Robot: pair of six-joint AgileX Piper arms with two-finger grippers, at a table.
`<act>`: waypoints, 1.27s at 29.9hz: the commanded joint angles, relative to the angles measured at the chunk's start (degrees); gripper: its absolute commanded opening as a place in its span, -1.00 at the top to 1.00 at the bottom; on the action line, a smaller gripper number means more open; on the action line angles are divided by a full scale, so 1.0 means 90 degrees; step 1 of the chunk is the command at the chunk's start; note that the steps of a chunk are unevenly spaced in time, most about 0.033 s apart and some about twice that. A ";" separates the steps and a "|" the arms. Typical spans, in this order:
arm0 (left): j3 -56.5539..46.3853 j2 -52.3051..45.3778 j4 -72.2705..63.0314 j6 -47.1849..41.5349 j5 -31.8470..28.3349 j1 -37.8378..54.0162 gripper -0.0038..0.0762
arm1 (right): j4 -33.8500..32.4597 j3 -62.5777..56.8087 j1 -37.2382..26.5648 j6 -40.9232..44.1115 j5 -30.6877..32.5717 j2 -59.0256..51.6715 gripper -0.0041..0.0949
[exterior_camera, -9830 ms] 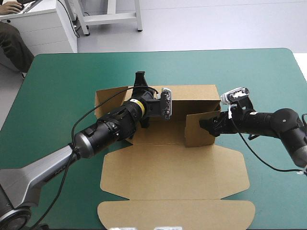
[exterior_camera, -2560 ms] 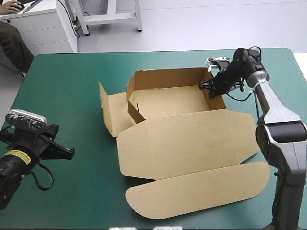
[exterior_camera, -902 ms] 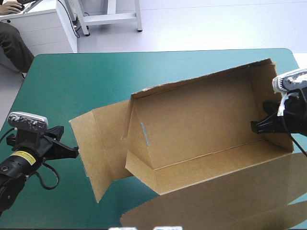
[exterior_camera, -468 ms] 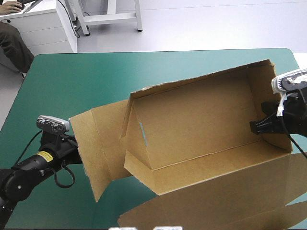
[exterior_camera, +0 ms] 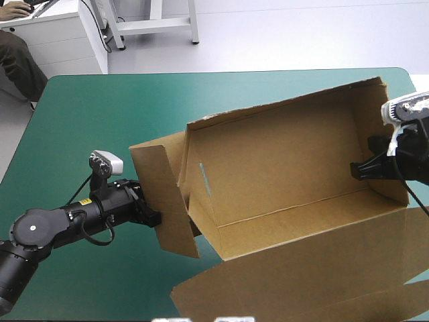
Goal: Fold the box
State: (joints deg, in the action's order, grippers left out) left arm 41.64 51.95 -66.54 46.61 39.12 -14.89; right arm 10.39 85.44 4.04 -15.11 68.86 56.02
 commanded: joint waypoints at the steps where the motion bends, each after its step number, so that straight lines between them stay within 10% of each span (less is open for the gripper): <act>1: 0.0191 -0.0045 -0.1664 0.1191 0.0509 -0.0007 -0.15 | 0.0308 0.0121 -0.0037 0.0060 -0.0519 0.0135 0.96; 6: 0.0191 -0.0045 -0.2751 0.1905 0.0972 -0.0007 -0.57 | 0.0198 0.0121 -0.0037 0.0060 -0.0736 0.0292 0.96; 19: 0.0420 0.0480 -0.4088 0.2631 0.2514 -0.0007 -0.57 | 0.0188 0.0112 -0.0037 -0.0063 -0.1248 0.0415 0.95; 38: 0.1898 0.1356 -0.4094 0.2345 0.2398 -0.0007 -0.57 | 0.0210 0.0112 -0.0037 0.0092 -0.1899 0.0539 0.94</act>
State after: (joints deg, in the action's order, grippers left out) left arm 54.98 63.68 -95.32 68.99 59.54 -14.89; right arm 10.45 84.97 3.99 -15.29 57.09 60.98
